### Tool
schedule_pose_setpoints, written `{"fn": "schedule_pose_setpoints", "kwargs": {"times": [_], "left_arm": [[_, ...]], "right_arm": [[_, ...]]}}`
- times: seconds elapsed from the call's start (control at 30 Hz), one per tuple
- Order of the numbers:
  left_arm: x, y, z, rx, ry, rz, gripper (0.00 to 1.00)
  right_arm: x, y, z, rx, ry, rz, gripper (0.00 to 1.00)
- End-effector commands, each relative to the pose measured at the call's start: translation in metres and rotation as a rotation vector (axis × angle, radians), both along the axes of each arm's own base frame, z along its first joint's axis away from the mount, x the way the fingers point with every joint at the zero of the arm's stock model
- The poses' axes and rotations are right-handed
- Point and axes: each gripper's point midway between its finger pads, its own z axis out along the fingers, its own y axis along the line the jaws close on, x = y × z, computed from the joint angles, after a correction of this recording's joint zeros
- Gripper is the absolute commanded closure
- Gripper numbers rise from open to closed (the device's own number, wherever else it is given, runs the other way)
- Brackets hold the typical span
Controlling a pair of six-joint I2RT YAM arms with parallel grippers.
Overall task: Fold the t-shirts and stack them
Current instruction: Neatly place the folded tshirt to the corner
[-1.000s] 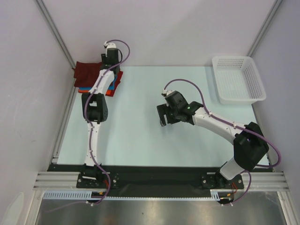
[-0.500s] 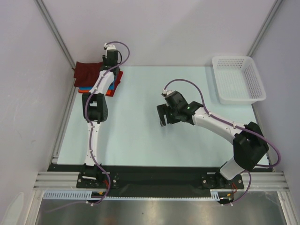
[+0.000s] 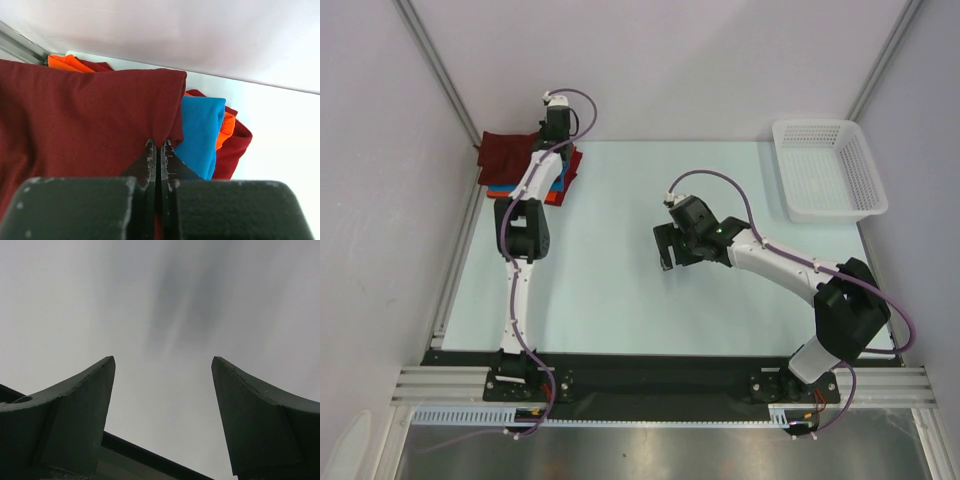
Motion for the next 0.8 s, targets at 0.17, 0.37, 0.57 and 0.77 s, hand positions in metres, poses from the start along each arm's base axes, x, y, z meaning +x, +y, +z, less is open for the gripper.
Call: {"fn": "schedule_pose_setpoints", "kwargs": {"times": [0.17, 0.37, 0.57, 0.77], "left_arm": [[-0.012, -0.031, 0.084, 0.019, -0.13, -0.084, 1.0], [-0.02, -0.029, 0.081, 0.025, -0.116, -0.079, 1.0], [-0.023, -0.04, 0.082, 0.01, -0.119, -0.099, 1.0], [-0.024, -0.062, 0.088, 0.025, -0.136, -0.137, 0.99]], "right_arm": [[0.012, 0.018, 0.024, 0.05, -0.07, -0.004, 0.16], [0.008, 0.016, 0.022, 0.042, -0.065, 0.003, 0.16], [0.01, 0.016, 0.018, 0.04, -0.059, 0.011, 0.16], [0.015, 0.011, 0.018, 0.036, -0.057, 0.003, 0.16]]}}
